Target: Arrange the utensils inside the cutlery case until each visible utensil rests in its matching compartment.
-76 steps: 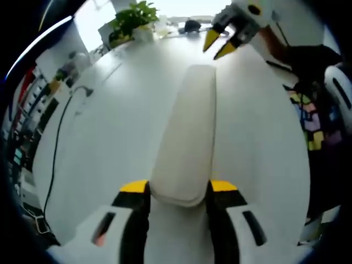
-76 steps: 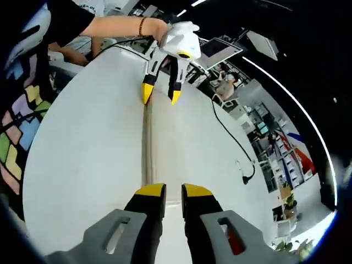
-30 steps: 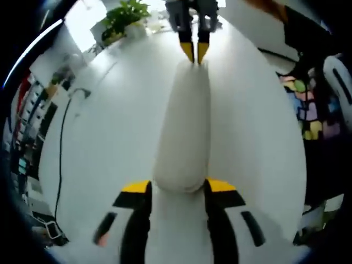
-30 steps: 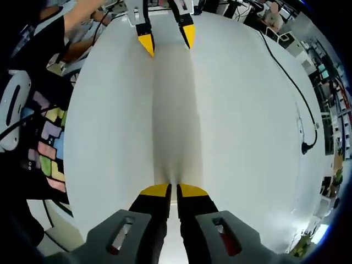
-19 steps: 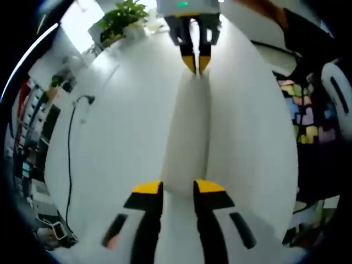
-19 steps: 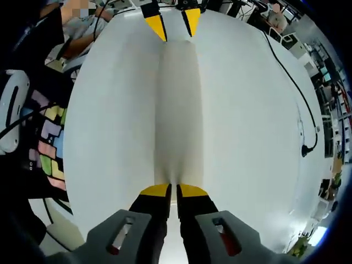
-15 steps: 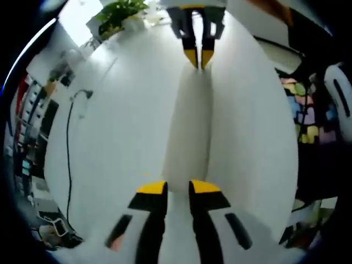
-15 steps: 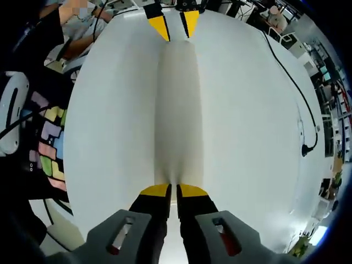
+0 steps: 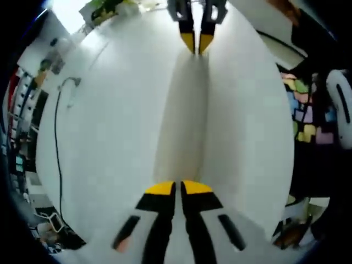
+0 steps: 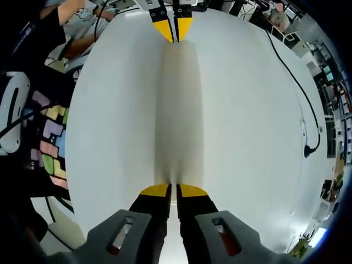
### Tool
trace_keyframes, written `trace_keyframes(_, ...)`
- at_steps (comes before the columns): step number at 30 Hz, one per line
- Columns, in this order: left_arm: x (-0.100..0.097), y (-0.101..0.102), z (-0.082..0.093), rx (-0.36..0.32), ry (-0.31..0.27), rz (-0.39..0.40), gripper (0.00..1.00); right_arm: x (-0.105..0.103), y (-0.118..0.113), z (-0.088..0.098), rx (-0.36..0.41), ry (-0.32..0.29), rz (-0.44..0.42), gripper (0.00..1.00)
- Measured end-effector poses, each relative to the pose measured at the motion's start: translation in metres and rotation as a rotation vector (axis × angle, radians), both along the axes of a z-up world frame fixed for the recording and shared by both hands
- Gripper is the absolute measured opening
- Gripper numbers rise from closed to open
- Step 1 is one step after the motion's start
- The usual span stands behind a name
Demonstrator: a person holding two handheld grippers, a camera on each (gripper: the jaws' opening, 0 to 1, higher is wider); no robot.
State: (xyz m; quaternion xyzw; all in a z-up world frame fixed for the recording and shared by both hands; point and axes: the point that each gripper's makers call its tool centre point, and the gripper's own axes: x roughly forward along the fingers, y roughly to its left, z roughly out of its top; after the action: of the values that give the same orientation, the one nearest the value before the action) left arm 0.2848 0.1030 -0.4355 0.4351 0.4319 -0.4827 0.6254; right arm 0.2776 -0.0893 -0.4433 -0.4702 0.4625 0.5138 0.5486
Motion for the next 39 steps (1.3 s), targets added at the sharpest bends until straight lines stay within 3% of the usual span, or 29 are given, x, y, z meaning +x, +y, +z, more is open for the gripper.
trace_keyframes(8,-0.0008,0.0013,-0.0072,0.078,0.013,-0.001,0.04,-0.0010,-0.0017,0.0001,0.049,0.004,-0.021,0.03)
trace_keyframes(9,-0.0004,0.0027,-0.0038,0.093,0.011,-0.046,0.03,-0.0007,-0.0019,-0.0002,0.058,0.006,-0.022,0.03)
trace_keyframes(14,-0.0002,0.0015,-0.0045,0.091,0.014,-0.015,0.01,-0.0002,0.0000,-0.0014,0.083,0.009,-0.035,0.02)
trace_keyframes(24,-0.0008,0.0024,-0.0065,0.093,0.043,0.004,0.01,0.0006,0.0012,-0.0039,0.054,0.006,-0.053,0.00)
trace_keyframes(31,-0.0008,0.0005,-0.0081,0.137,0.052,0.011,0.01,-0.0011,0.0005,-0.0049,0.048,0.012,-0.070,0.00)
trace_keyframes(39,0.0003,0.0019,-0.0078,0.139,0.096,0.034,0.01,-0.0010,-0.0012,-0.0044,0.112,0.024,-0.066,0.00)
